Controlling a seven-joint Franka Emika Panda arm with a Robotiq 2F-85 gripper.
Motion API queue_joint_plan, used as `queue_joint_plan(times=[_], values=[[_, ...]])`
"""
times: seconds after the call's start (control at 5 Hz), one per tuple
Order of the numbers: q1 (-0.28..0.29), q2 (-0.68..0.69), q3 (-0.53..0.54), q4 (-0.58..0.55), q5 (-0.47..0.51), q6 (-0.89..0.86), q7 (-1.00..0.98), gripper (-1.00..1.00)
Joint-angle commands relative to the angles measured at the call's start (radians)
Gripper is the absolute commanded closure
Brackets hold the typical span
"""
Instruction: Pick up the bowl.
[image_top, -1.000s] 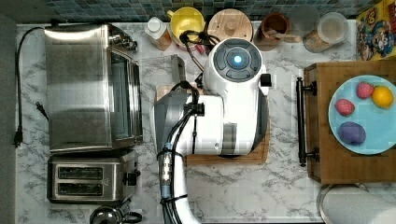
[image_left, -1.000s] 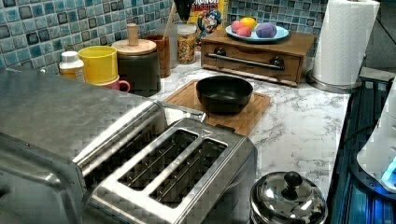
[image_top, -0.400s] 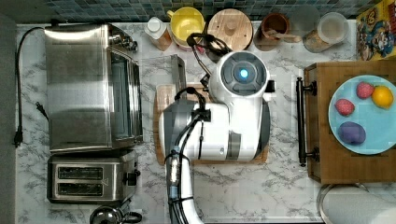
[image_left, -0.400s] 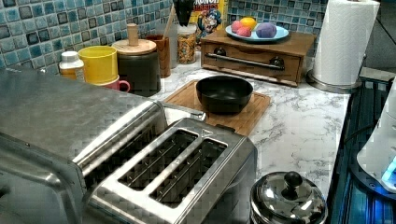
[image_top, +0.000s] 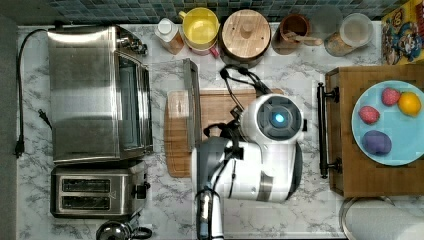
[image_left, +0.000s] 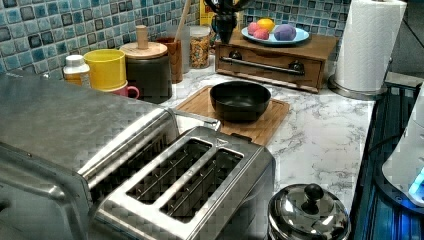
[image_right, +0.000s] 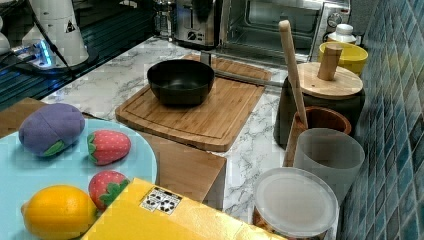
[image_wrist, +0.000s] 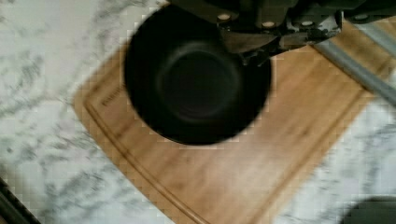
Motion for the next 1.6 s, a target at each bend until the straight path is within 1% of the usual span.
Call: queue_joint_plan(times=[0.2, 0.4, 0.6, 0.8, 1.0, 1.2, 1.4, 1.6], values=[[-0.063, -0.085, -0.063, -0.111, -0.095, 0.079, -0.003, 0.0], [-0.068, -0.064, -0.079, -0.134, -0.079, 0.094, -0.114, 0.0], [-0.085, -0.08, -0.081, -0.2, -0.077, 0.159, -0.205, 0.0], [-0.104, -0.094, -0.092, -0.254, -0.046, 0.204, -0.335, 0.0], [-0.103, -0.086, -0.122, -0.278, -0.014, 0.222, -0.44, 0.0], [-0.127, -0.113, -0.126, -0.318, 0.0, 0.25, -0.482, 0.0], [-0.132, -0.135, -0.133, -0.368, 0.026, 0.286, -0.531, 0.0], [-0.12, -0.144, -0.133, -0.429, 0.03, 0.371, -0.533, 0.0]])
